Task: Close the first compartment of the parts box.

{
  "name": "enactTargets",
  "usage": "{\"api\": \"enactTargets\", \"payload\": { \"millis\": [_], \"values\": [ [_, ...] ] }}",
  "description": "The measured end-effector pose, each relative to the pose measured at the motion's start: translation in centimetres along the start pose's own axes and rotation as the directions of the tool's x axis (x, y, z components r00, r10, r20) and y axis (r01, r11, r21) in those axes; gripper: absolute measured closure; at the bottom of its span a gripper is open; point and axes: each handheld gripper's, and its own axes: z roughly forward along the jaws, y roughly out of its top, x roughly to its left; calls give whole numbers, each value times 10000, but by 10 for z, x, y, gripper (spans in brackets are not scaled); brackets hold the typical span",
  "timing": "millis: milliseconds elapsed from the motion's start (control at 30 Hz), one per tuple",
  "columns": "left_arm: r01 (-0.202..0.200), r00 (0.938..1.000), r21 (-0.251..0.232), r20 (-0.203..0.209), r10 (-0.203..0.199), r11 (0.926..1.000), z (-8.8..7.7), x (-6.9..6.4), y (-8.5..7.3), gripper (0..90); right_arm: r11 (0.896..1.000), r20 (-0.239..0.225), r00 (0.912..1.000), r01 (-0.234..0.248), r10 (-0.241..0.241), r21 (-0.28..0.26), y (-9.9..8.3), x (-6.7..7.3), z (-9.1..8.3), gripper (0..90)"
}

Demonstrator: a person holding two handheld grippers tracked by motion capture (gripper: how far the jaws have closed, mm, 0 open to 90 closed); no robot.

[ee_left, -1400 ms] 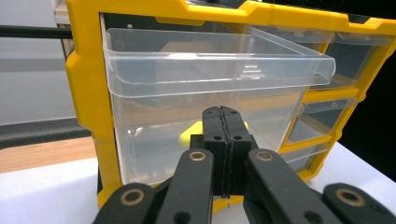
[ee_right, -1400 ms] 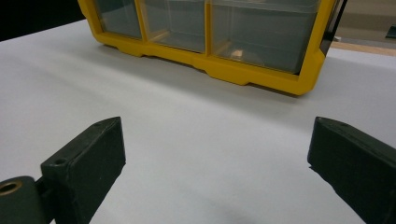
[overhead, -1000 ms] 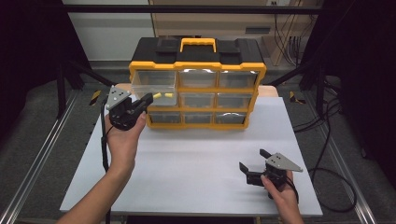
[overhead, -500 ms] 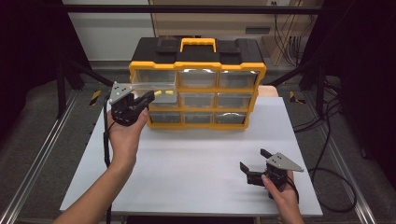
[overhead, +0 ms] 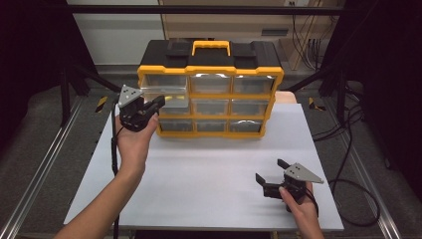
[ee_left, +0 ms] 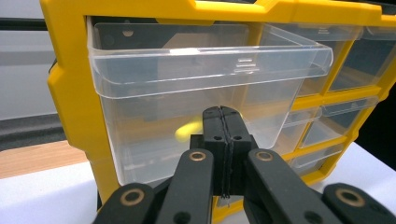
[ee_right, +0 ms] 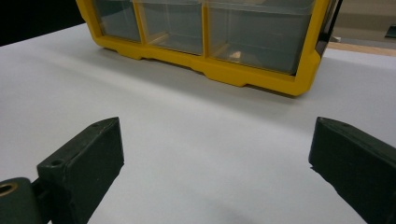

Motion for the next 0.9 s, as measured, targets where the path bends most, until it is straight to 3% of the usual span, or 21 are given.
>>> {"api": "enactTargets", "payload": {
  "millis": [167,900],
  "values": [
    [127,9999,8,-13,-127,9999,2,2,1,897,10000,-12,10000,-4,4,8,0,0,0,36],
    [19,9999,112,-112,-17,9999,10,2,4,897,9999,-90,9999,114,-113,72,-1,2,1,34]
  ]
}}
